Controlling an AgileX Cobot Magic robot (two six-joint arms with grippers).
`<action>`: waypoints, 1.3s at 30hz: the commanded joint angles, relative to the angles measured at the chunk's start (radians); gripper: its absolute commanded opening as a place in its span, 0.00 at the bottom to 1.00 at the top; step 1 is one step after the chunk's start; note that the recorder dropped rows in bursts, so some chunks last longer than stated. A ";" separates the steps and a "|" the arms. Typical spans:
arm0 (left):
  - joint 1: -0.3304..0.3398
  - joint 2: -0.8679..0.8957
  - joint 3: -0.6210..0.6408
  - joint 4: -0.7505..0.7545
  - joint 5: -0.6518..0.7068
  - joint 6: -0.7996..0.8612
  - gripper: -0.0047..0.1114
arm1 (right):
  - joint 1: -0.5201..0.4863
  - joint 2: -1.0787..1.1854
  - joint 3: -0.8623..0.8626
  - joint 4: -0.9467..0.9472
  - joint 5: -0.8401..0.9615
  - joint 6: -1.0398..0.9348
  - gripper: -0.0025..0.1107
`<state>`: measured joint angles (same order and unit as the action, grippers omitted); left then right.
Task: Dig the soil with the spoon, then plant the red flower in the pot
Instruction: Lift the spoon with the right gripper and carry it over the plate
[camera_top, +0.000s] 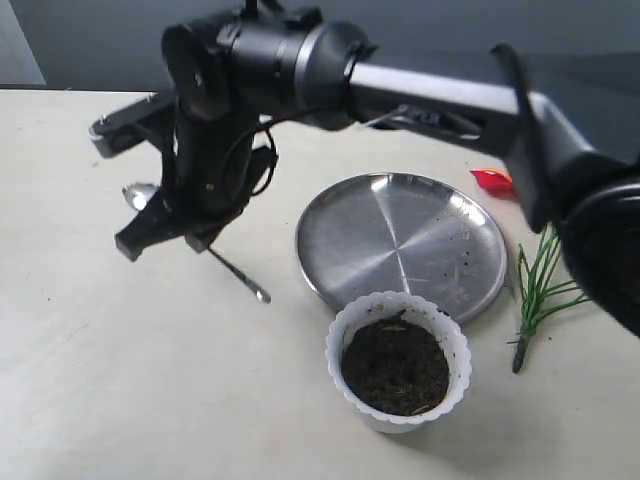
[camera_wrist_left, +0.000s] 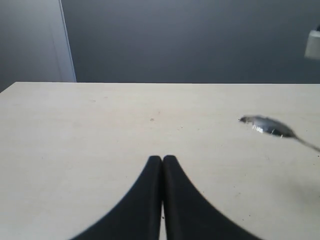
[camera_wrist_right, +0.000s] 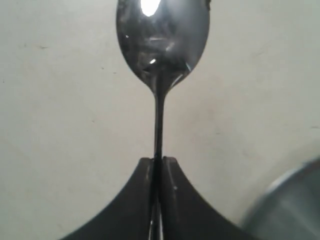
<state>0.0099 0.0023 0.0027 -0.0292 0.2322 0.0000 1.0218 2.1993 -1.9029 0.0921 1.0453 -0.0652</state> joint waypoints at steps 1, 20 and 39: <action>-0.003 -0.002 -0.003 -0.008 -0.001 0.000 0.04 | -0.002 -0.101 -0.037 -0.273 0.163 -0.032 0.02; -0.008 -0.002 -0.003 -0.008 -0.001 0.000 0.04 | 0.049 -0.318 0.096 -0.864 0.176 -0.302 0.02; -0.043 -0.002 -0.003 -0.047 -0.001 0.000 0.04 | 0.079 -0.790 0.872 -1.016 0.176 -0.635 0.02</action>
<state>-0.0261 0.0023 0.0027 -0.0568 0.2322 0.0000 1.0886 1.4303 -1.0903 -0.8918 1.2214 -0.6511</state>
